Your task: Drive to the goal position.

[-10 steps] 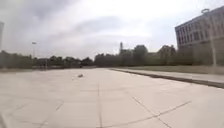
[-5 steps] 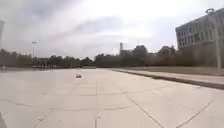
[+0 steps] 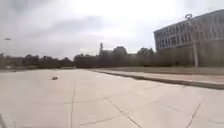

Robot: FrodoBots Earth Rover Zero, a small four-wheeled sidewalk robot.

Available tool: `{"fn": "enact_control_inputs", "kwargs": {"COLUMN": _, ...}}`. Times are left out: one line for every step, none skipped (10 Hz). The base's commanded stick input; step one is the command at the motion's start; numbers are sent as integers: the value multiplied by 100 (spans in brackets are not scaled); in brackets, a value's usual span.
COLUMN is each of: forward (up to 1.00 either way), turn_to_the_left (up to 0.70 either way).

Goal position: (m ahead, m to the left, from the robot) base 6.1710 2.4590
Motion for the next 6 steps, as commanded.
{"fn": "enact_control_inputs", "kwargs": {"forward": 70, "turn_to_the_left": 0}}
{"fn": "enact_control_inputs", "kwargs": {"forward": 70, "turn_to_the_left": 0}}
{"fn": "enact_control_inputs", "kwargs": {"forward": 70, "turn_to_the_left": 0}}
{"fn": "enact_control_inputs", "kwargs": {"forward": 70, "turn_to_the_left": 0}}
{"fn": "enact_control_inputs", "kwargs": {"forward": 70, "turn_to_the_left": 0}}
{"fn": "enact_control_inputs", "kwargs": {"forward": 70, "turn_to_the_left": 0}}
